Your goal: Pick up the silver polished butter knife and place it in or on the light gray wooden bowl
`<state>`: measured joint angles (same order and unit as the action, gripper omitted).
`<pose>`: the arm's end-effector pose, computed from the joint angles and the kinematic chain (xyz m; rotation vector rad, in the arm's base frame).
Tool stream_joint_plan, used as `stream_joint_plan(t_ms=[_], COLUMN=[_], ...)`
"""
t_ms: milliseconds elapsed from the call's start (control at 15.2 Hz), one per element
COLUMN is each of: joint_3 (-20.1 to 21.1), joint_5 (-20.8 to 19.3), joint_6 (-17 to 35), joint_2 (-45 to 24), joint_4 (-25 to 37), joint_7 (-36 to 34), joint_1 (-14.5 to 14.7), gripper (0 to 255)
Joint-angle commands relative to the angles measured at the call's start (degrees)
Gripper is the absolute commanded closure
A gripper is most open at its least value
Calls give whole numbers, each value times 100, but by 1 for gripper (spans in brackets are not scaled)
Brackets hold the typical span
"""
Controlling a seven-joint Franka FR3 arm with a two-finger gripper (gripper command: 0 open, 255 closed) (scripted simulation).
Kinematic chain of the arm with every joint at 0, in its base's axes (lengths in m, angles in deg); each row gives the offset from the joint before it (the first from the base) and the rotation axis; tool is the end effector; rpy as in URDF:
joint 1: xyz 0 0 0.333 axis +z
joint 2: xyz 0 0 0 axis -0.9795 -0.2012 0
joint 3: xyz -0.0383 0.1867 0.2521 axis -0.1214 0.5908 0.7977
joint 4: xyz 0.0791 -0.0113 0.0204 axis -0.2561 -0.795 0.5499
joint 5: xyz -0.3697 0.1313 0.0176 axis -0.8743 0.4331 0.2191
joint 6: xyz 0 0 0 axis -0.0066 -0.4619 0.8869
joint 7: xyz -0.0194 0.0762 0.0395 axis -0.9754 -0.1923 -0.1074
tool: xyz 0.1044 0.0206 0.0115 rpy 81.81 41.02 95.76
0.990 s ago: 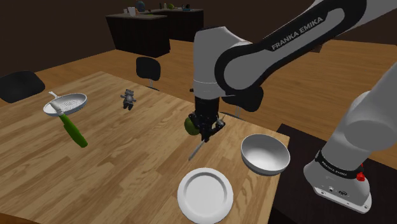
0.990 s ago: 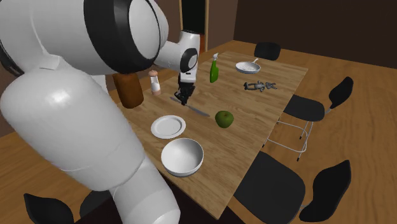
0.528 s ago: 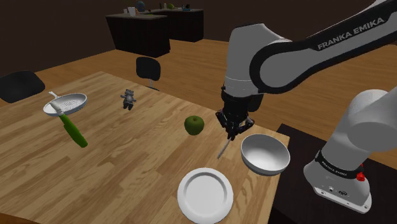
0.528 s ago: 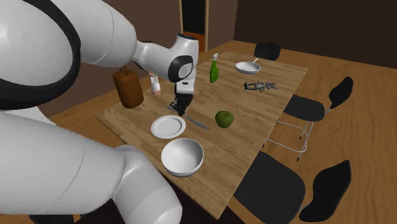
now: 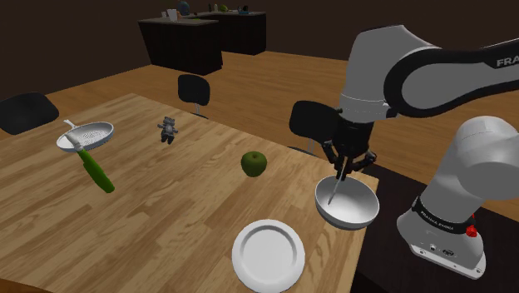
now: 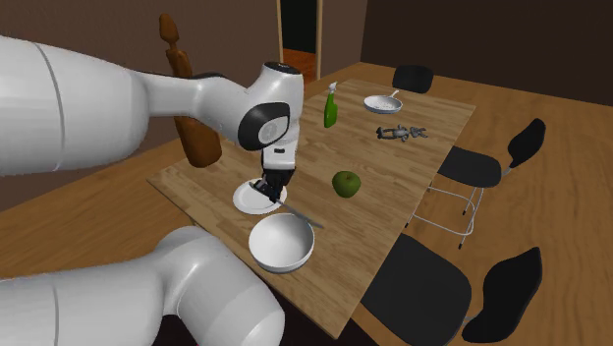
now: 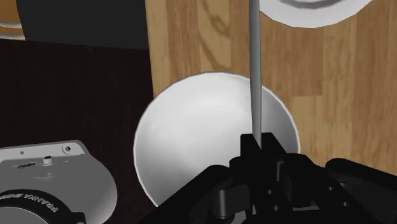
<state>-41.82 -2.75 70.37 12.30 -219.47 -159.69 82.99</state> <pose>0.2556 0.1562 0.4032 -2.3121 2.0240 0.1963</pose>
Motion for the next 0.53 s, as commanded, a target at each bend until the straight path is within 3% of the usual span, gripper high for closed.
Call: stream_joint_plan(t_ms=[0,462], joint_3=[-231,-13], joint_5=[-80,188], joint_6=[-344,324], joint_2=[632,354], joint_4=[-345,-752], joint_7=[87,194], joint_1=[89,186], gripper=[255,255])
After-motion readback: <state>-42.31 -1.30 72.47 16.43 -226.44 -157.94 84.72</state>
